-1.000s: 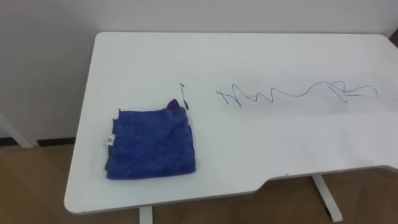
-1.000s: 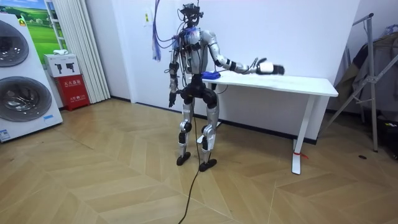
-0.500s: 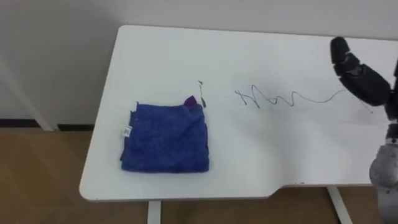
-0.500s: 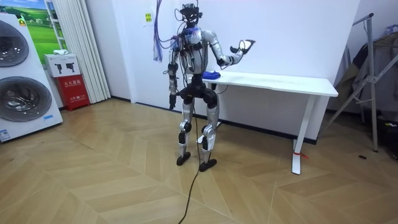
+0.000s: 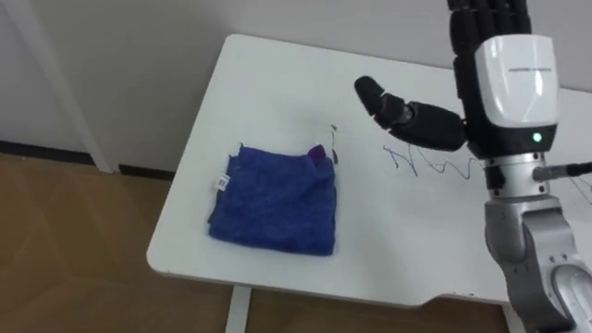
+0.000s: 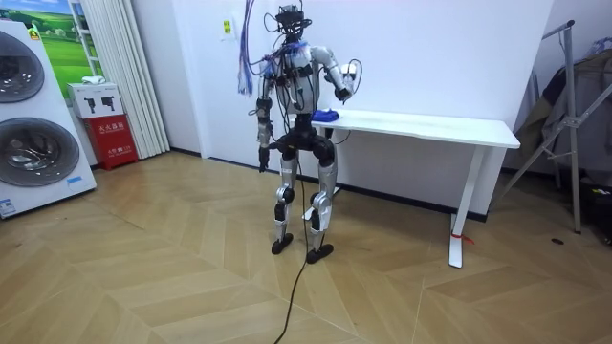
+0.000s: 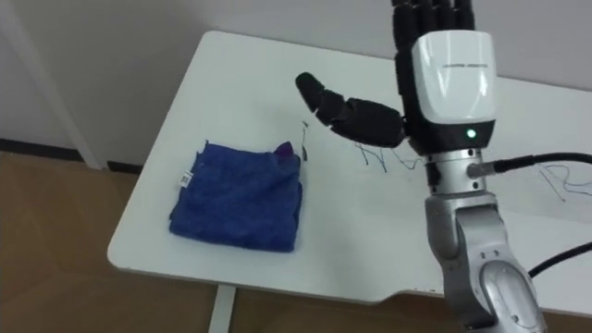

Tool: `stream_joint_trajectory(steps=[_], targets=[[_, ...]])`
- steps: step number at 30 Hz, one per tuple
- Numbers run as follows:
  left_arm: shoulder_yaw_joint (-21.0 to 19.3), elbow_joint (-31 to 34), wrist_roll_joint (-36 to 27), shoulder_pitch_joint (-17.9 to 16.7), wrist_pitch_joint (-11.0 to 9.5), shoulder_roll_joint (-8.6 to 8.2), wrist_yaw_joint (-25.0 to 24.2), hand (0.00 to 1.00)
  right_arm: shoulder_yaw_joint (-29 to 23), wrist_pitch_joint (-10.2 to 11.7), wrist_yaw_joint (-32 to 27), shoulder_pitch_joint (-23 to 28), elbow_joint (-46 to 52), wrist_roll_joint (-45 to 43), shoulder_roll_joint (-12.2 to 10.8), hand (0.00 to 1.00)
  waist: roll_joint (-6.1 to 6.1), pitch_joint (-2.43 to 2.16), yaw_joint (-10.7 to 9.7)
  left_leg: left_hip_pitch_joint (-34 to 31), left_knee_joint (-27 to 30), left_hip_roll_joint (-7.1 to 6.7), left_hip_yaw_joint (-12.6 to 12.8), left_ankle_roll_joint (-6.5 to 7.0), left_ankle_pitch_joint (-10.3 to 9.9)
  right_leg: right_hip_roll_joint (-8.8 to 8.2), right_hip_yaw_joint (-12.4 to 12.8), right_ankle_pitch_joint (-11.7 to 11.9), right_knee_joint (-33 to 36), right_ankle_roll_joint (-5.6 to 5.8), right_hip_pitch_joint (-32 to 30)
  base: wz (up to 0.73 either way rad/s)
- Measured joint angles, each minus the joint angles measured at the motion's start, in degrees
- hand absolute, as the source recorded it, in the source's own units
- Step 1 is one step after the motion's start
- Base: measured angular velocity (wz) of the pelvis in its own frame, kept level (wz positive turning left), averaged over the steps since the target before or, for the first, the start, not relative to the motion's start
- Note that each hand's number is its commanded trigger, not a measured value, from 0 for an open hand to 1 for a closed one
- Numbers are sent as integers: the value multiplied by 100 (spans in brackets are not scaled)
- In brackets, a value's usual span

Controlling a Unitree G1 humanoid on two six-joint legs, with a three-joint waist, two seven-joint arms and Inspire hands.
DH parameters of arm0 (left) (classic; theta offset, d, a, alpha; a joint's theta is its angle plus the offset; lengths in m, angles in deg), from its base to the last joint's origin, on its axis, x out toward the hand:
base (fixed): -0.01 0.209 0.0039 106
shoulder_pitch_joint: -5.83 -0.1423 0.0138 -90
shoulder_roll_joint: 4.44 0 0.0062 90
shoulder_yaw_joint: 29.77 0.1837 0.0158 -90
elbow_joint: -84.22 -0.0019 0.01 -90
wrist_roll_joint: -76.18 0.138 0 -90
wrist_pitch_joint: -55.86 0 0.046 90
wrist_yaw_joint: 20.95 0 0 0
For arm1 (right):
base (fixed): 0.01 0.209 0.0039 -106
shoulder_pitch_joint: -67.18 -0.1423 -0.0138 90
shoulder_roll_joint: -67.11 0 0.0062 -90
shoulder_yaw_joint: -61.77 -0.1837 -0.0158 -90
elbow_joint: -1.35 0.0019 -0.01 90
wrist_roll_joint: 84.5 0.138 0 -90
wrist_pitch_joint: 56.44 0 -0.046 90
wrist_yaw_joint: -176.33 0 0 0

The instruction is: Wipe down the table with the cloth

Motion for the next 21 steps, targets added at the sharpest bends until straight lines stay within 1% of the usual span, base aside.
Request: stream_joint_trajectory(steps=[4,5,6,8,11,13,17,18,20,21], targets=[[170,-22,33,35,-3,73,0,0,404,51,190,-15,24,-30,1,0,-15,-9,34,-55,7,-6,-69,0,0,-6,-64,0,-48,0,1,10],[184,-84,57,18,-3,78,0,0,539,60,278,-14,24,-41,3,0,-12,-7,52,-69,15,-7,-72,0,0,-5,-85,0,-64,0,2,6],[295,-142,57,36,-3,122,1,0,666,63,366,-12,24,-43,4,0,-8,-4,39,-112,42,-7,-86,0,0,-10,-131,0,-66,0,-7,9],[387,-160,60,89,-2,155,0,0,843,67,467,-12,23,-39,6,0,-3,-1,50,-157,70,-7,-104,-1,0,-13,-147,0,-65,0,-30,7],[399,-173,167,124,-3,162,3,0,1053,103,560,-11,-19,-42,6,0,40,28,69,-179,73,-9,-147,0,0,-14,-150,0,-75,0,-33,4],[518,-173,167,170,-3,185,2,0,1207,109,561,-4,-157,-39,3,0,79,50,100,-206,83,-15,-190,0,0,-17,-160,0,-80,0,-36,8],[606,-164,176,219,-3,182,2,0,1547,93,713,52,-866,-37,5,0,99,42,149,-227,76,-15,-195,0,0,-22,-235,0,-82,0,-44,5],[624,-161,186,219,-2,182,2,0,1605,86,789,63,-1048,-36,11,0,102,36,154,-256,79,-18,-218,0,0,-28,-286,0,-82,0,-56,8],[650,-157,255,210,3,197,0,0,1627,89,840,63,-1253,-29,10,0,109,26,165,-287,90,-18,-231,-1,0,-30,-305,0,-87,0,-65,9],[685,-154,334,189,13,211,-15,0,1640,91,847,66,-1426,-32,10,0,120,-5,162,-292,93,-18,-242,-1,1,-31,-321,0,-88,0,-62,7]])
